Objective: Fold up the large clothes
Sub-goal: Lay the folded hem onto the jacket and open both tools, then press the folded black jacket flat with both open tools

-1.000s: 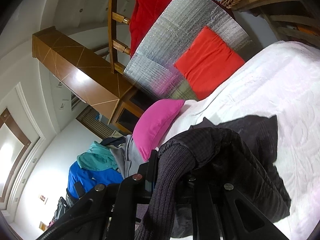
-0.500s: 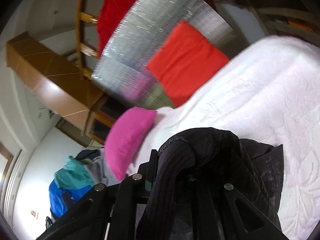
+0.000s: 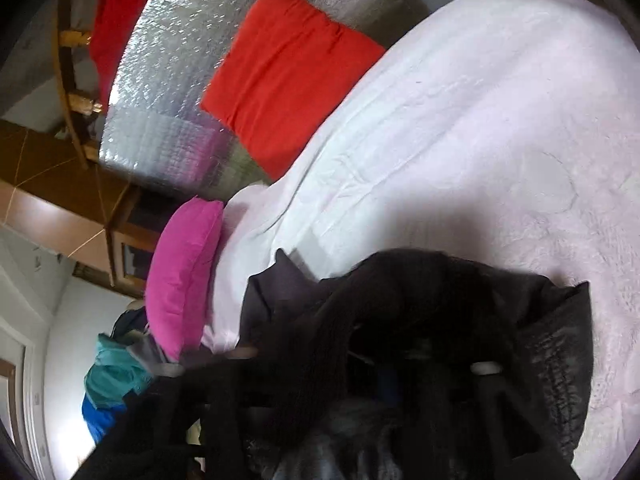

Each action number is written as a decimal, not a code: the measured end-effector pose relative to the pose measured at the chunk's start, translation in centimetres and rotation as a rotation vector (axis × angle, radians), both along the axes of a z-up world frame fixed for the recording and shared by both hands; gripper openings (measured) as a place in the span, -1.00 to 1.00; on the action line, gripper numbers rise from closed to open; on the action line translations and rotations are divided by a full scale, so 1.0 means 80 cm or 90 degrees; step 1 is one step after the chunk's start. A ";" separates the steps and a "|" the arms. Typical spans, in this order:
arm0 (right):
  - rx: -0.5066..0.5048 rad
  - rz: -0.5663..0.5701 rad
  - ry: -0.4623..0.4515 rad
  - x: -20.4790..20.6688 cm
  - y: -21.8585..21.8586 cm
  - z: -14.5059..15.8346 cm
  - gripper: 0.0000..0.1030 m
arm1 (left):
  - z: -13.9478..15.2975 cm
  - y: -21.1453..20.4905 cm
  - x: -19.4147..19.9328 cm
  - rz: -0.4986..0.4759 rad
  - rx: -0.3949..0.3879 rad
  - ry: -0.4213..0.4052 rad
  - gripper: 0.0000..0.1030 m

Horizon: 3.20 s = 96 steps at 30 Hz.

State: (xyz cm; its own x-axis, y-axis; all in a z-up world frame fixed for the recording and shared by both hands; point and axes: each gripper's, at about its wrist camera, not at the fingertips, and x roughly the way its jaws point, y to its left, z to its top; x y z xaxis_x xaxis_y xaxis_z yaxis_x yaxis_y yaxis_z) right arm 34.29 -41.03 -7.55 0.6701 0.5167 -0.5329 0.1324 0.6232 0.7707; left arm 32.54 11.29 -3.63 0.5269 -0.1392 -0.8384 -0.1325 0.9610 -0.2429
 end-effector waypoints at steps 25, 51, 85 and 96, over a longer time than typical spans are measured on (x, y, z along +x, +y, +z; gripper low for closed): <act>-0.439 0.169 0.059 0.040 0.031 -0.001 -0.72 | -0.038 -0.016 0.031 -0.079 0.130 -0.008 -0.66; -0.501 0.032 -0.042 -0.063 0.059 0.059 0.14 | 0.050 -0.057 -0.059 -0.007 0.249 -0.184 0.42; -0.654 0.101 0.042 -0.113 0.140 -0.021 0.91 | -0.065 -0.150 -0.077 -0.081 0.252 -0.061 0.70; -0.640 0.099 -0.078 -0.225 0.213 0.028 0.86 | -0.024 -0.093 -0.170 -0.020 0.258 -0.116 0.68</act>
